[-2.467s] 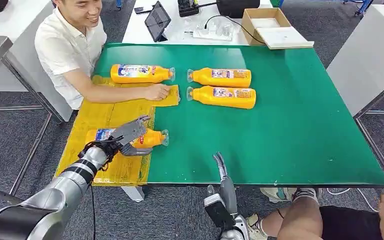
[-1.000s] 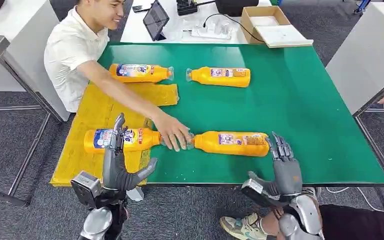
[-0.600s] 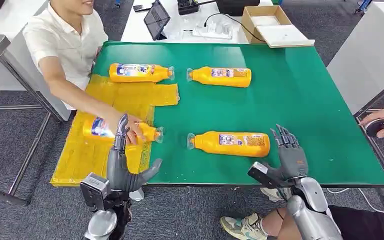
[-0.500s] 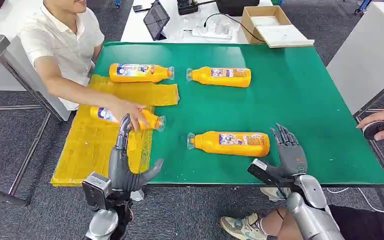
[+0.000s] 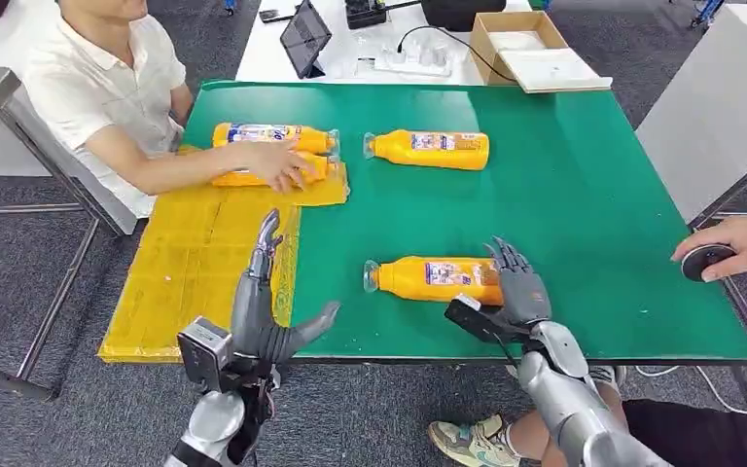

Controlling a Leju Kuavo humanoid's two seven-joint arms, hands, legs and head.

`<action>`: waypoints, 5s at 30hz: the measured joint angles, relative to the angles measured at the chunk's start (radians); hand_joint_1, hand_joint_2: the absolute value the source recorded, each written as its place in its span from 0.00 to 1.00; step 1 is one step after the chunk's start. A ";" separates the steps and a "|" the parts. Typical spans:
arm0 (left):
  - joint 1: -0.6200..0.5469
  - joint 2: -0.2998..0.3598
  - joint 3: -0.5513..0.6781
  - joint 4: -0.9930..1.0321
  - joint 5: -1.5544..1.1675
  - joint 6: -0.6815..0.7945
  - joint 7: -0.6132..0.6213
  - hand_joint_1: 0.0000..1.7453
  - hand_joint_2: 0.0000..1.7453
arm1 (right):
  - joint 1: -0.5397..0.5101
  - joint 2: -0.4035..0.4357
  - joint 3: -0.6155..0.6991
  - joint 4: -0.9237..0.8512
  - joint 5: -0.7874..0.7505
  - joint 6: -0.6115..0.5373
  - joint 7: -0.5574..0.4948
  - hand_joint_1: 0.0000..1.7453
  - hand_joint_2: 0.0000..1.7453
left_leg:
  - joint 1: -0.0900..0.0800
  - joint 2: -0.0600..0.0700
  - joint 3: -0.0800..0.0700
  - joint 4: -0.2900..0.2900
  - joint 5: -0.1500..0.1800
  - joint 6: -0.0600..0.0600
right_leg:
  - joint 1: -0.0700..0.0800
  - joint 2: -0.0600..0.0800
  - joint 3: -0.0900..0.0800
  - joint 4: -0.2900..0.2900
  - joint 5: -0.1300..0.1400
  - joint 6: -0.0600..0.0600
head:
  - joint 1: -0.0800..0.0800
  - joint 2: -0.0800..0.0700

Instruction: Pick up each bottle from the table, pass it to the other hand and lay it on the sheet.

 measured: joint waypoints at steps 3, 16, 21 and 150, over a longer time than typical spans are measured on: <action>-0.004 0.000 -0.008 0.010 0.007 -0.011 0.000 0.00 1.00 | -0.018 0.004 0.002 0.027 -0.005 0.014 0.007 0.00 1.00 | 0.000 0.000 0.000 0.000 0.000 0.000 | 0.000 0.000 0.000 0.000 0.000 0.000 | 0.000 0.000; -0.016 0.001 -0.017 0.029 0.011 -0.017 0.002 0.00 1.00 | -0.076 0.012 0.030 0.098 0.019 0.088 0.045 0.03 1.00 | 0.000 0.001 0.003 0.000 0.000 0.000 | 0.000 0.000 0.003 0.000 0.000 0.000 | 0.000 0.000; -0.018 0.001 -0.017 0.030 0.011 -0.017 0.002 0.00 1.00 | -0.079 0.012 0.031 0.105 0.019 0.088 0.045 0.03 1.00 | 0.000 0.001 0.004 0.000 0.000 0.000 | 0.000 0.000 0.004 0.000 0.000 0.000 | 0.000 0.000; 0.006 0.008 0.017 0.093 0.311 -0.199 0.087 1.00 1.00 | 0.157 0.335 0.439 -0.195 -0.520 0.036 -0.284 0.00 1.00 | 0.001 -0.001 -0.001 0.000 0.000 -0.001 | 0.001 0.000 -0.001 0.000 -0.001 0.000 | 0.000 0.000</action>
